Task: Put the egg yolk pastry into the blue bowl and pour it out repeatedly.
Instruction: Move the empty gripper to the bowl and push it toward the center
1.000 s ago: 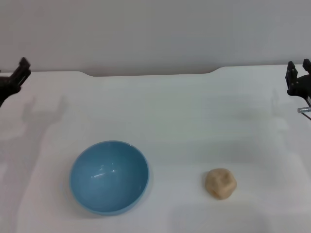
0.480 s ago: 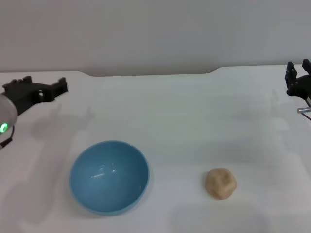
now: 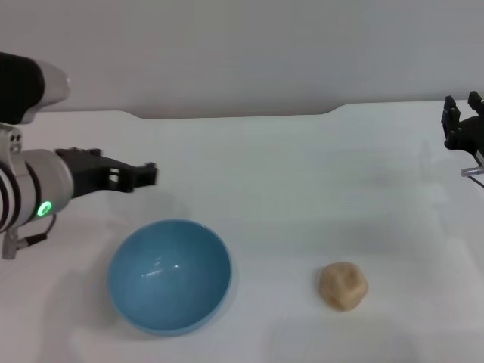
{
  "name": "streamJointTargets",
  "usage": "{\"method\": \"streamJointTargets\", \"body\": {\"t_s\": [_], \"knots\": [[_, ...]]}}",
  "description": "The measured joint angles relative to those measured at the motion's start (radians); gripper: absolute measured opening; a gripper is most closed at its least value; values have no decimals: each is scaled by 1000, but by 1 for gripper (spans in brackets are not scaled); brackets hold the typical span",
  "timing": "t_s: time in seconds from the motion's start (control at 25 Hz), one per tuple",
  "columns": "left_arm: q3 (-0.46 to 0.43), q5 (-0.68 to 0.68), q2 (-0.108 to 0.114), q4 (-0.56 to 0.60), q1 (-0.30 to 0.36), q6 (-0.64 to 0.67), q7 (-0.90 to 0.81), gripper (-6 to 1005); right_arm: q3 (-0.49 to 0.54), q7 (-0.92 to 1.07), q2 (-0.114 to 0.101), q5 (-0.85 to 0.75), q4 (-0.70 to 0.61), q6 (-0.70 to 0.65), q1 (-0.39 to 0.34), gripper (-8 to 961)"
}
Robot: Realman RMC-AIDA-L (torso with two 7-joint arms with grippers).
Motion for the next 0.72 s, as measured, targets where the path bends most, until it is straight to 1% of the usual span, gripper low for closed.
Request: {"method": "streamJointTargets", "body": {"t_s": [0.12,0.16,0.2,0.28,0.52,0.72], "knots": [[-19,-26,1,22,-19,-92,23,861,1,0,0,0,11,0,-1,306],[-29,-22,1,25,-35,-152,28,861,1,0,0,0,12,0,-3,306],[-29,-22,1,25,-35,-152,28,860,1,0,0,0,12,0,-3,306],[-35,-19,1,23,-55,-206,41,858,2,-1,0,0,12,0,-6,305],[-37,-16,-1,17,-65,-240,65,854,-2,-1,1,0,9,0,-7,305],[-37,-16,-2,13,-70,-308,66,851,-2,-1,1,0,6,0,-9,305]]}}
